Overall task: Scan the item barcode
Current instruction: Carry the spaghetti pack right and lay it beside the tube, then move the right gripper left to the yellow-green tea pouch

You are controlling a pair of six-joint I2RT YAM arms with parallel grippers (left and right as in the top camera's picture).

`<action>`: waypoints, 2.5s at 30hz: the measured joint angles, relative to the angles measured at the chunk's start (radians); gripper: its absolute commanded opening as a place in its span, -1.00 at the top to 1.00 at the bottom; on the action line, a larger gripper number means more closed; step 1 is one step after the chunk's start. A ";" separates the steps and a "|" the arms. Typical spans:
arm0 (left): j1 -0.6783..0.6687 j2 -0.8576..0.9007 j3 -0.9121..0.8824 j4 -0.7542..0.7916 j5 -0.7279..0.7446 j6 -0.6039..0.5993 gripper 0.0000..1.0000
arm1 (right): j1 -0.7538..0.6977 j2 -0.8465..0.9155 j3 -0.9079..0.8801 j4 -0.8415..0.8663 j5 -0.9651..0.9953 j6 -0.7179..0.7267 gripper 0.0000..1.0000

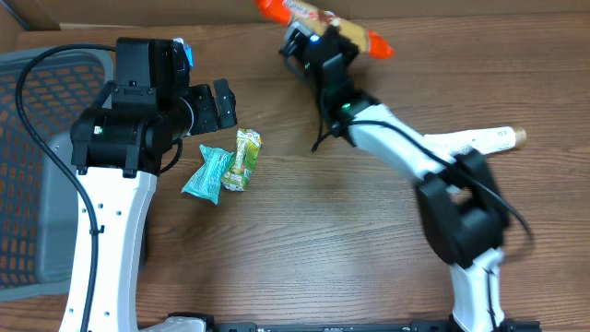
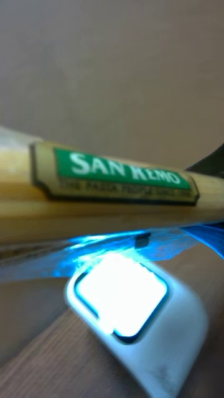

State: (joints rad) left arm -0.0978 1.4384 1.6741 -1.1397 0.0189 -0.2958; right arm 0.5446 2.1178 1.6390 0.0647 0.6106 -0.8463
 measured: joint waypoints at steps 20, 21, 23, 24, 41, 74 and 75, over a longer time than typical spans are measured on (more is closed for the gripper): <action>0.000 0.000 0.000 -0.001 0.003 0.000 -0.99 | -0.686 -0.664 -0.013 -1.116 -0.906 1.129 0.92; 0.000 0.000 0.000 -0.002 0.003 0.000 -0.99 | -0.726 -0.664 -0.027 -1.126 -0.930 1.143 0.93; 0.000 0.000 0.000 -0.002 0.003 0.000 -0.99 | -0.797 -0.664 -0.077 -1.120 -0.965 1.161 0.93; 0.000 0.000 0.000 -0.002 0.003 0.000 -0.99 | -0.829 -0.664 -0.114 -1.111 -0.976 1.168 0.93; 0.000 0.000 0.000 -0.001 0.003 0.000 -0.99 | -1.105 -0.664 -0.744 -0.613 -1.005 1.342 0.42; 0.000 0.000 0.000 -0.001 0.003 0.000 -0.99 | -0.119 -0.427 -0.585 -0.119 -1.201 1.527 -1.00; 0.000 0.000 0.000 -0.001 0.003 0.000 -0.99 | -0.093 -0.397 -0.585 -0.092 -1.176 1.547 -1.00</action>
State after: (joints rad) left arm -0.0978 1.4384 1.6741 -1.1408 0.0223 -0.2958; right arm 0.4515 1.7203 1.0538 -0.0269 -0.5655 0.7010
